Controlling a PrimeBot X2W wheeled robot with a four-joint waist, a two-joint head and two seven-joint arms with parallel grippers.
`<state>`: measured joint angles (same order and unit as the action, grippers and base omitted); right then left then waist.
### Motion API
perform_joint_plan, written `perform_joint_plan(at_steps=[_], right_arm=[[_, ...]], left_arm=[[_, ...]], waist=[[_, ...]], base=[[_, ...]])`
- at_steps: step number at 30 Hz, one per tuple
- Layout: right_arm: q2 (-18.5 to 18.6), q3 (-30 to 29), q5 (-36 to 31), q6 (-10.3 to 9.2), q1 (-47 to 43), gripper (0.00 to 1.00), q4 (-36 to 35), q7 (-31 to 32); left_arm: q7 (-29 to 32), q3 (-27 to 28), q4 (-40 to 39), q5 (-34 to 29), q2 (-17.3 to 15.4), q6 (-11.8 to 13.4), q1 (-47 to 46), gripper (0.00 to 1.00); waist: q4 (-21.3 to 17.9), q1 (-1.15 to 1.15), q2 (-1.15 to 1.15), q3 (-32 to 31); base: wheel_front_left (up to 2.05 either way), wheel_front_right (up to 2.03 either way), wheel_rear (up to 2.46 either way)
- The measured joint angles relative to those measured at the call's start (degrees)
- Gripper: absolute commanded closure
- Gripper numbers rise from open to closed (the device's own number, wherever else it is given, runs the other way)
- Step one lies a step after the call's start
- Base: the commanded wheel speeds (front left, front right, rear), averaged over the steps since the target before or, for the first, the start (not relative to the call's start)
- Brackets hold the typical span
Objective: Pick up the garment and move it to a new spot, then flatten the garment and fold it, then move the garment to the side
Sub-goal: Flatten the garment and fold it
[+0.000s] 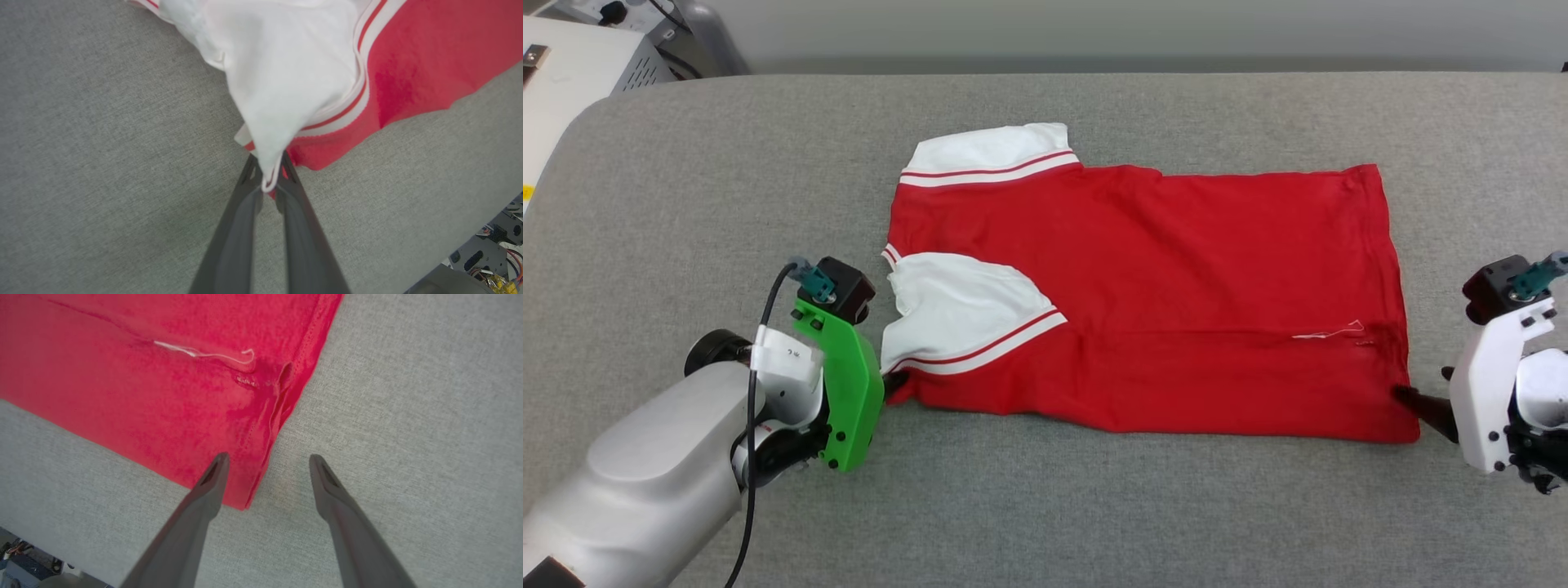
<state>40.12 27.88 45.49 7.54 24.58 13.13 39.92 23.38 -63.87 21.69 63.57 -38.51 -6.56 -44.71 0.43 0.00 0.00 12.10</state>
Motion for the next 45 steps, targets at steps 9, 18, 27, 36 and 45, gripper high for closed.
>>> perform_joint_plan(at_steps=[9,18,27,36,45], right_arm=[[-4.61,2.70,-0.23,-0.09,-0.21,0.80,8.86,-4.46],[-3.37,5.42,0.37,-0.01,-0.75,1.00,6.86,-12.07],[0.46,3.26,2.25,-0.01,-6.61,1.00,-1.37,-15.99],[2.26,-4.44,1.79,-0.01,-17.03,1.00,-9.43,-14.29],[-0.03,-12.36,0.62,-0.01,-25.33,1.00,-13.14,-8.93]], left_arm=[[-1.76,0.66,0.65,0.47,0.18,0.26,0.26,1.00],[-4.68,1.05,1.69,2.35,-0.12,0.25,3.50,1.00],[-7.48,1.42,-6.50,2.49,-5.97,2.69,8.47,1.00],[-8.22,0.90,-17.68,2.56,-11.83,7.64,14.22,1.00],[-8.22,-0.86,-22.82,3.56,-12.93,10.92,19.38,1.00]], waist=[[1.21,0.00,0.00,2.30],[0.44,0.00,0.00,-0.19],[-0.02,0.00,0.00,-4.61],[0.30,0.00,0.00,-7.22],[0.02,0.00,0.00,-6.71]], base=[[0.00,0.00,0.00],[0.00,0.00,0.00],[0.00,0.00,0.00],[0.00,0.00,0.00],[0.00,0.00,0.00]])
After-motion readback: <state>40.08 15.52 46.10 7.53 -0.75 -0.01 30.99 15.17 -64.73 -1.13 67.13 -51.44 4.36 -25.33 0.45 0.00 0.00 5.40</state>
